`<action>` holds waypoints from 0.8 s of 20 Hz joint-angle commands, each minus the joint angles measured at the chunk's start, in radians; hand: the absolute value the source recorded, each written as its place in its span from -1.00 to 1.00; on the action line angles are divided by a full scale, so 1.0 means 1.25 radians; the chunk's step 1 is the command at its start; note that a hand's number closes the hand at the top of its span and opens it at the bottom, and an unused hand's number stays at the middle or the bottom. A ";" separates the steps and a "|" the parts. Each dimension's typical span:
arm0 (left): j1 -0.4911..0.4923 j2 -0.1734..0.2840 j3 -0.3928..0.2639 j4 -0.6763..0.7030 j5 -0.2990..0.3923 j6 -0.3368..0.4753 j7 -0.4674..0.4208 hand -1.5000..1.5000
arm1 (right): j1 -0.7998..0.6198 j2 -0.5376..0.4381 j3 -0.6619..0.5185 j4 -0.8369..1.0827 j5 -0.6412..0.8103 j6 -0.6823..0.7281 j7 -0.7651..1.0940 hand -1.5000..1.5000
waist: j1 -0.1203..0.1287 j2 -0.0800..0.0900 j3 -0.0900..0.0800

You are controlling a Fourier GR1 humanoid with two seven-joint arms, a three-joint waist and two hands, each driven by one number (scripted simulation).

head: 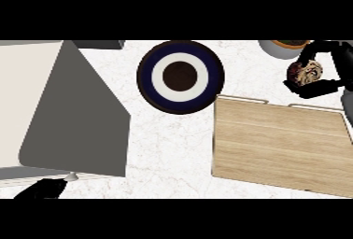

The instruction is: Pick the cupcake from the tray and place it in the plate

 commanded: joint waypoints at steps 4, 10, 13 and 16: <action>-0.091 -0.011 0.016 0.015 -0.013 0.015 0.059 0.00 | -0.170 0.058 0.023 0.175 0.045 -0.045 -0.030 1.00 | -0.015 -0.003 0.000; -0.118 0.007 0.045 0.018 0.009 -0.006 0.097 0.00 | -0.223 0.119 0.055 0.226 0.059 -0.005 -0.024 1.00 | -0.024 -0.005 0.000; -0.143 -0.003 0.038 0.023 0.006 -0.002 0.109 0.00 | -0.293 0.191 0.068 0.253 0.077 -0.050 0.034 1.00 | -0.021 -0.003 0.000; -0.114 -0.018 0.029 0.016 -0.017 0.017 0.082 0.00 | -0.311 0.224 0.072 0.283 0.084 -0.064 0.021 1.00 | -0.021 -0.004 0.000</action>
